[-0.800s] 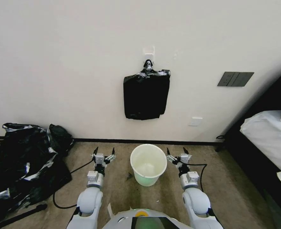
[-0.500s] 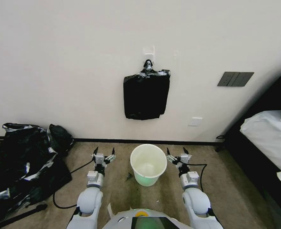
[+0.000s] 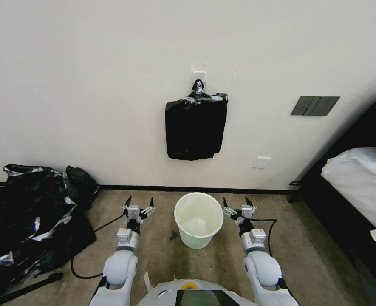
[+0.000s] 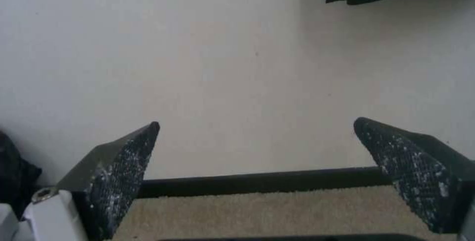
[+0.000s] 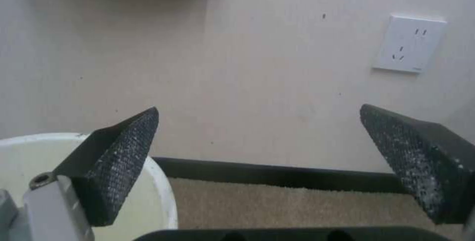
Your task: Place a trash bag onto the trash bin.
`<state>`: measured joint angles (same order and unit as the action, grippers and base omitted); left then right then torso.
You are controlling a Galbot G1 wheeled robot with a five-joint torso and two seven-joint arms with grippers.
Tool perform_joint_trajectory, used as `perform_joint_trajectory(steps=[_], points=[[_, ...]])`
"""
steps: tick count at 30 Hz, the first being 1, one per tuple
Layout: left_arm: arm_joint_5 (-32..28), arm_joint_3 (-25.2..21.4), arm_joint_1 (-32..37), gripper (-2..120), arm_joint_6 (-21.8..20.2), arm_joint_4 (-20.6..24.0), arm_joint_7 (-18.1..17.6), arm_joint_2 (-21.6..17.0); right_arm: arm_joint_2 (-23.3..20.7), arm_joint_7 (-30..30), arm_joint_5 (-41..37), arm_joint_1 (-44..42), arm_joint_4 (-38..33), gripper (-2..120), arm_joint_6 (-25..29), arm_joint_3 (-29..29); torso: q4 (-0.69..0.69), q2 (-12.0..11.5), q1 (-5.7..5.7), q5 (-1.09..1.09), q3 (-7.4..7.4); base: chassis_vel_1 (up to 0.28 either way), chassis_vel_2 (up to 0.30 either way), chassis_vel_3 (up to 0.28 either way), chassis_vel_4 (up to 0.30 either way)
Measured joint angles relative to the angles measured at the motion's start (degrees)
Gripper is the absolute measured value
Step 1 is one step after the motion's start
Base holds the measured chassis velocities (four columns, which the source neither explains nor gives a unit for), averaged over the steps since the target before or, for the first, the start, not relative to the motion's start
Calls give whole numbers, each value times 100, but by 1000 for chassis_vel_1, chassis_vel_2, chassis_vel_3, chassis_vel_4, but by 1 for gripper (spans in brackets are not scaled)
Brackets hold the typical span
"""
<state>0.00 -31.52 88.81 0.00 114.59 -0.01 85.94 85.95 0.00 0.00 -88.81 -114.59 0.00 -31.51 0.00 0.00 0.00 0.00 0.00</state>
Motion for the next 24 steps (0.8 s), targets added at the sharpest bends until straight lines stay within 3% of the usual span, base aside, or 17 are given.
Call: perform_joint_trajectory(steps=[18,24], points=[[0,3,4,100,0,14,-5,-6,1,0,0,-7,-11,100,0,0,0,0,0,0,0,0,0,0,0],[62,220,162,100,-243,821,-376,-246,74,176,2,-250,-811,100,-46,40,0,0,0,0,0,0,0,0,0]])
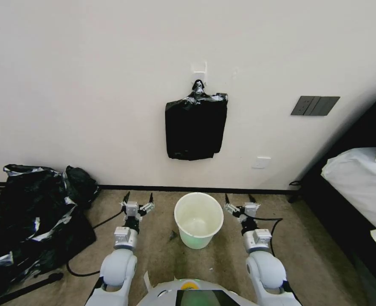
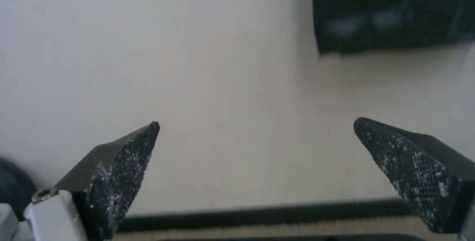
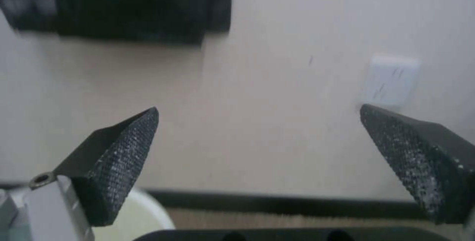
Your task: Place a trash bag onto the trash bin.
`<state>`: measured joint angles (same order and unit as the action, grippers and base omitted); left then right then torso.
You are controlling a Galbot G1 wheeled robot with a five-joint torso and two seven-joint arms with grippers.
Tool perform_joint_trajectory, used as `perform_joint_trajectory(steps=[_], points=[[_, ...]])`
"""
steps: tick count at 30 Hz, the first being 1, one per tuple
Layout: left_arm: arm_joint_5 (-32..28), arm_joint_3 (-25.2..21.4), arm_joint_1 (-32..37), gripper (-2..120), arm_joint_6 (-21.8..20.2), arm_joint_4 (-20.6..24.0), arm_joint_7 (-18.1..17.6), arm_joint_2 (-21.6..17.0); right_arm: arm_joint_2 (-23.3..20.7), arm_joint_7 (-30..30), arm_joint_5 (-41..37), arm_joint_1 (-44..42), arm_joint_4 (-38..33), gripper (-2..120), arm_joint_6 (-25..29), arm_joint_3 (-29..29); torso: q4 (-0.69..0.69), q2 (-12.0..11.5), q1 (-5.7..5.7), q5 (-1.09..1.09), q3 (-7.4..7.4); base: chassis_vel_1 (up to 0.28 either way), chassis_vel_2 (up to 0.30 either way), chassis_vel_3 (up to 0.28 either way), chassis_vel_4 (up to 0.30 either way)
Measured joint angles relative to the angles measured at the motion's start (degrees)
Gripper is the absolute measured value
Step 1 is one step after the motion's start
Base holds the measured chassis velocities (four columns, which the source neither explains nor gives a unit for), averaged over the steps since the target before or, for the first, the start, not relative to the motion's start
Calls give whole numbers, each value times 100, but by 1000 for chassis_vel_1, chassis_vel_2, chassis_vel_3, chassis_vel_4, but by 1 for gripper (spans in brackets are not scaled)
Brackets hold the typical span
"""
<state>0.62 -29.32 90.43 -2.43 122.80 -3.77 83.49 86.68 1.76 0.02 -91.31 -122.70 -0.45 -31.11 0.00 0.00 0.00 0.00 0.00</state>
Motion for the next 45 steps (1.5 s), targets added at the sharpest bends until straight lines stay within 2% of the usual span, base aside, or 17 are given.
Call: perform_joint_trajectory(steps=[1,2,4,5,8,10,18,23,26,27,31,32,35,36,39,40,45], points=[[16,45,33,100,-53,161,-75,-48,4,2,-1,-6,-73,100,5,4,-3,0,0,3,0,0,0,0,0],[37,113,83,100,-123,470,-182,-132,0,23,-12,-31,-130,100,-3,5,2,0,0,-4,0,0,0,0,0],[36,119,79,100,-133,540,-198,-150,4,51,-39,-39,-236,100,-8,17,2,0,0,-5,1,0,0,0,0],[34,142,93,100,-163,613,-233,-186,-2,102,-82,-78,-362,100,-18,29,3,0,0,7,-1,0,0,0,0],[34,214,116,100,-259,934,-376,-336,4,280,-248,-188,-758,100,-64,118,0,0,0,-4,0,0,0,0,0],[35,309,80,100,-414,1219,-510,-559,3,476,-429,-311,-1185,100,-111,193,-3,0,1,2,1,0,0,0,0],[33,319,12,100,-465,1141,-549,-606,-10,532,-548,-337,-1258,100,-132,228,0,0,0,1,0,0,0,0,0],[7,317,-67,100,-498,1114,-551,-624,-239,617,-1372,-70,-1153,100,-169,512,0,0,0,-1,0,0,0,0,0],[6,315,-100,100,-523,1115,-551,-625,-380,719,-2385,444,-1112,100,-116,685,-1,0,0,-1,0,0,0,0,0],[6,315,-100,100,-523,1115,-551,-625,-380,719,-2385,444,-1112,100,-116,685,-1,0,0,-1,0,0,0,0,0],[5,302,-153,100,-527,1122,-578,-688,-677,1381,-4874,1553,-1192,100,-290,1077,0,0,0,0,0,0,0,0,0],[5,302,-153,100,-527,1122,-578,-688,-677,1381,-4874,1553,-1192,100,-290,1077,0,0,0,0,0,0,0,0,0],[8,309,-212,100,-553,1140,-580,-710,-847,1880,-6719,2573,-1099,100,-417,1218,0,0,0,1,0,0,0,0,0],[8,309,-212,100,-553,1140,-580,-710,-847,1880,-6719,2573,-1099,100,-417,1218,0,0,0,1,0,0,0,0,0],[9,307,-220,100,-560,1143,-583,-710,-906,2124,-7512,3270,-847,100,-421,1304,1,0,0,0,-1,0,0,0,0],[10,303,-215,100,-561,1145,-584,-713,-922,2253,-7877,3835,-556,100,-408,1396,0,0,-1,0,-1,0,0,0,0],[11,302,-211,100,-562,1164,-586,-725,-826,2494,-8402,4750,8,100,-361,1631,2,0,0,0,-1,0,0,0,0]])
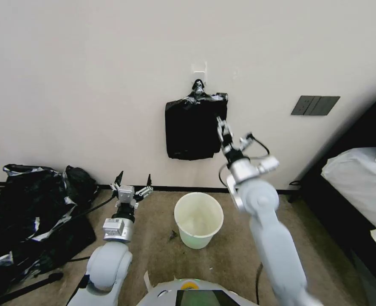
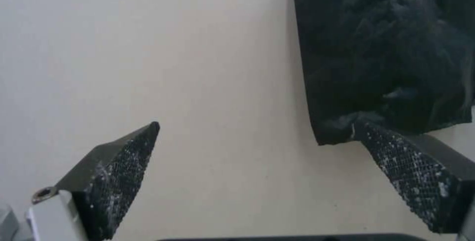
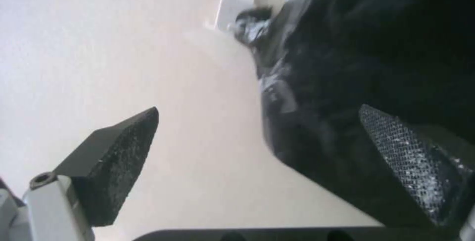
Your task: Place a trash bag onto the trash bin.
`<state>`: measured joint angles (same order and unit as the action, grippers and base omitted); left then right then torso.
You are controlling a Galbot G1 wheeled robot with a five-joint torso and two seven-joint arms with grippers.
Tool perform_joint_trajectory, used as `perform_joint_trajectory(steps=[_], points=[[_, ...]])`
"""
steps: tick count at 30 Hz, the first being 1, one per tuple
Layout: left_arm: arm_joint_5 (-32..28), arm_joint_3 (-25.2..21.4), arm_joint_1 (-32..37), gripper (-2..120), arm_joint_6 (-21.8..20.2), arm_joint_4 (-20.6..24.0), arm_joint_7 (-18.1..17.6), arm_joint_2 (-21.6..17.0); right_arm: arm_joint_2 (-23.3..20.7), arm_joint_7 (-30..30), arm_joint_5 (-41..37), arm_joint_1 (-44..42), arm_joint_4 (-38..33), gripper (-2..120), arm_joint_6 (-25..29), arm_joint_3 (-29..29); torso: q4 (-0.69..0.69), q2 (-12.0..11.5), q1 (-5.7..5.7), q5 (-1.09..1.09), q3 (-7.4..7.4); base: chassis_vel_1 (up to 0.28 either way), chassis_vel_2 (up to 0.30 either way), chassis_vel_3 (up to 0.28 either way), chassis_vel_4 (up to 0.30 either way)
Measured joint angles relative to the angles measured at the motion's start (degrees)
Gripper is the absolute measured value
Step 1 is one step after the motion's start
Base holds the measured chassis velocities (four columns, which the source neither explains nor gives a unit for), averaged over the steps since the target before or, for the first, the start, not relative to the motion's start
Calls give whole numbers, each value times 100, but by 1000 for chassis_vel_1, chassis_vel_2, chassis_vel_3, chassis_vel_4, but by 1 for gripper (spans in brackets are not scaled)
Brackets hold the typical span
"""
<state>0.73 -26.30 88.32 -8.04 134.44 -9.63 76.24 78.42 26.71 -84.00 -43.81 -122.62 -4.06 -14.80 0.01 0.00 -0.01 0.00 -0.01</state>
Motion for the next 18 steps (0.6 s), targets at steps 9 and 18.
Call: perform_joint_trajectory(steps=[9,18], points=[[12,14,32,100,8,90,0,67,373,257,-275,1287,1238,99,67,448,-1,0,0,0,0,0,0,0,0],[4,26,23,100,20,131,5,50,530,276,-228,2001,1986,94,82,448,-2,0,0,0,1,0,0,0,0]])
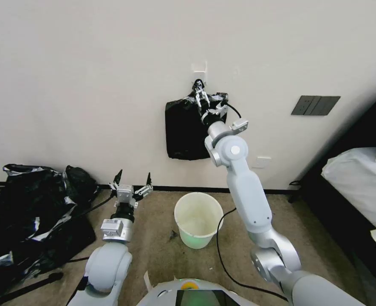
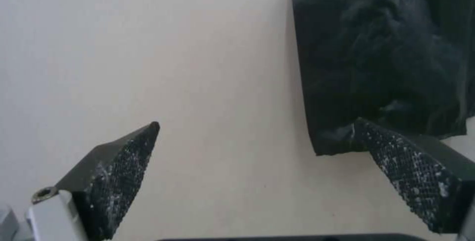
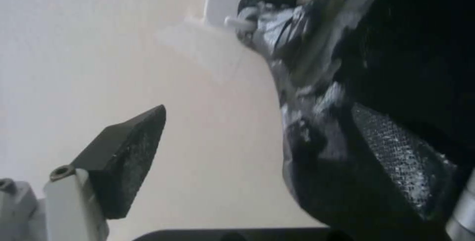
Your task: Place a trash bag onto the trash bin.
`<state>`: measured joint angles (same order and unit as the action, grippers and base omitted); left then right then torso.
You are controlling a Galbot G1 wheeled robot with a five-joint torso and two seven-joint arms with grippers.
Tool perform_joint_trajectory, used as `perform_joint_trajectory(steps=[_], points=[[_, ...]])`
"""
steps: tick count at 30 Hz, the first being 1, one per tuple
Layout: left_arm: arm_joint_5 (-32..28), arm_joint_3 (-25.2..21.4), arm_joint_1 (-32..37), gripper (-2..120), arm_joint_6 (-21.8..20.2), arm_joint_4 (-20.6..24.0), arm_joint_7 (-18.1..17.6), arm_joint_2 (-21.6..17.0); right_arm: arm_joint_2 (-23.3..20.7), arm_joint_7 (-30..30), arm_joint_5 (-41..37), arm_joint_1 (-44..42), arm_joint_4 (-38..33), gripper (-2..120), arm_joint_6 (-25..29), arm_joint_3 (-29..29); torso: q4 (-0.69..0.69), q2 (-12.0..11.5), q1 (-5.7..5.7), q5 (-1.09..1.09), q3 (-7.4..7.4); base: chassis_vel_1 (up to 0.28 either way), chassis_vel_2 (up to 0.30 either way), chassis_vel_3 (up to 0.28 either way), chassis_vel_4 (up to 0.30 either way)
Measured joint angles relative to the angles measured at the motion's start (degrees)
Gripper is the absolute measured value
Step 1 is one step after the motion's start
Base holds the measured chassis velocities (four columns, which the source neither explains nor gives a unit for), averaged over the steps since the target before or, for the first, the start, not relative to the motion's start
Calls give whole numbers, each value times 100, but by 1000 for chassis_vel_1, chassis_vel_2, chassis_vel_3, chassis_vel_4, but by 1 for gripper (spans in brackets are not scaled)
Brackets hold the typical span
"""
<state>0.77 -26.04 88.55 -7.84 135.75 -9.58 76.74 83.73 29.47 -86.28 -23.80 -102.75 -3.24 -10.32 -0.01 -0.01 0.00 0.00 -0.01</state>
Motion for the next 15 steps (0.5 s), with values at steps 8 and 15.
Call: perform_joint_trajectory(steps=[8,15], points=[[-99,-5,-33,100,4,-52,8,-107,112,-23,132,177,250,76,-5,-12,0,0,0,0,0,0,0,0,0],[-143,2,-30,100,6,-40,9,-105,204,18,178,271,391,52,17,89,1,0,0,0,0,0,0,0,0]])
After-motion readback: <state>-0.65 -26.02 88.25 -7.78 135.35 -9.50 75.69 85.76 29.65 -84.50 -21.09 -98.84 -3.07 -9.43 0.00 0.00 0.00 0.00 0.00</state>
